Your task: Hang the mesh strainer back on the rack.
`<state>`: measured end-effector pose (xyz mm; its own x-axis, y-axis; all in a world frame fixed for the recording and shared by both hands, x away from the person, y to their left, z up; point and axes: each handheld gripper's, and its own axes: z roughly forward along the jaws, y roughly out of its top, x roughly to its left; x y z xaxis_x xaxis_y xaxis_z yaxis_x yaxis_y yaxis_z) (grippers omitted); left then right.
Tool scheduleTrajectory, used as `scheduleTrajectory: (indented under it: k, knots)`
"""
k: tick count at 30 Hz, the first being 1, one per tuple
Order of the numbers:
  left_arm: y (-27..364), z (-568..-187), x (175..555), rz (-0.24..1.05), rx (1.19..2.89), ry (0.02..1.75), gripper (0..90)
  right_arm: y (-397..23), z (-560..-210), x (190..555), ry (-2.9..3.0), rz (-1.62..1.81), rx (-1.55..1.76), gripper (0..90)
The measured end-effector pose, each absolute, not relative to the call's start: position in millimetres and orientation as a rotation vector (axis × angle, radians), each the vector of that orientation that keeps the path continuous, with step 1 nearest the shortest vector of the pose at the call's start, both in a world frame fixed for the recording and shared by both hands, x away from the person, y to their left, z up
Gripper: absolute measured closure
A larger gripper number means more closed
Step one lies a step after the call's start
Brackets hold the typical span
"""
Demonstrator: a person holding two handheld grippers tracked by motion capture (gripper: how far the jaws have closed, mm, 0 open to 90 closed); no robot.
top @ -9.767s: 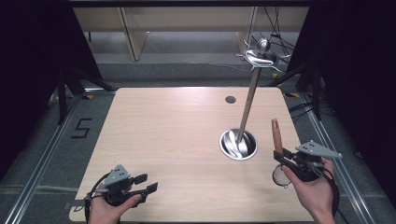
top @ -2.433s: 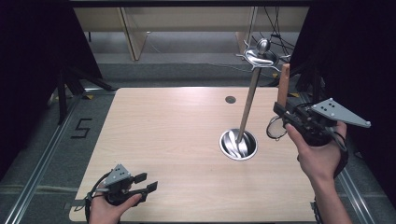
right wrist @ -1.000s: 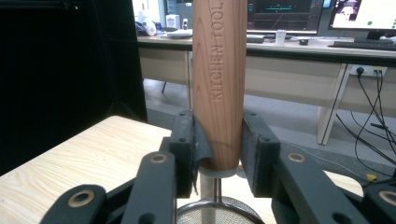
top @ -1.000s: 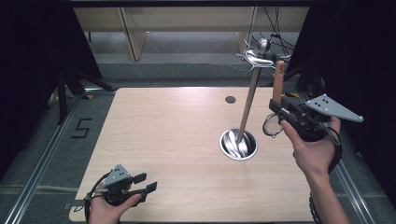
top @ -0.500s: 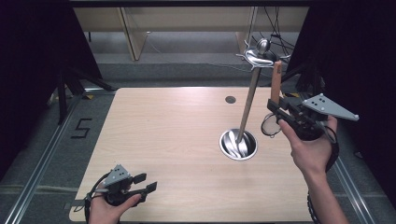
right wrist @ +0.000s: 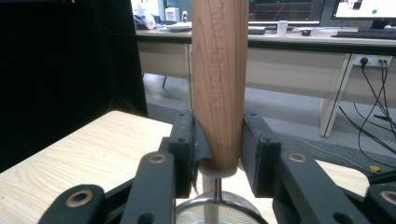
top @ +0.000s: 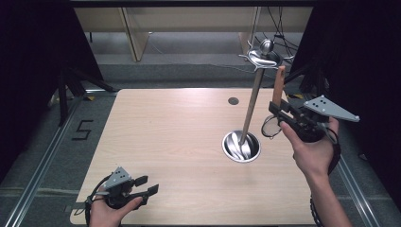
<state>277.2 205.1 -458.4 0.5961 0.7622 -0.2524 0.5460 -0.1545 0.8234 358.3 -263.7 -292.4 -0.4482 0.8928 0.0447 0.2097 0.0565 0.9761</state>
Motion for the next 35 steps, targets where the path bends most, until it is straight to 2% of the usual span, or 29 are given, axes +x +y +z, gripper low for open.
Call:
scheduleTrajectory:
  k: [15, 21, 29, 35]
  knots:
    - [207.1, -457.6, 277.5, 0.286, 1.841, 1.036, 42.2, -278.8, -307.3, 347.7, 1.73, 1.4, 1.149, 53.8]
    - [206.8, -457.5, 277.5, 0.288, 1.844, 1.039, 42.2, -292.8, -340.5, 343.2, 1.782, 1.351, 1.206, 50.4]
    - [205.0, -458.0, 277.0, 0.281, 1.838, 1.049, 41.9, -314.5, -413.1, 323.8, 1.883, 1.265, 1.354, 50.6]
    - [203.0, -458.3, 277.6, 0.283, 1.843, 1.041, 41.4, -323.8, -430.6, 315.7, 1.894, 1.245, 1.453, 50.6]
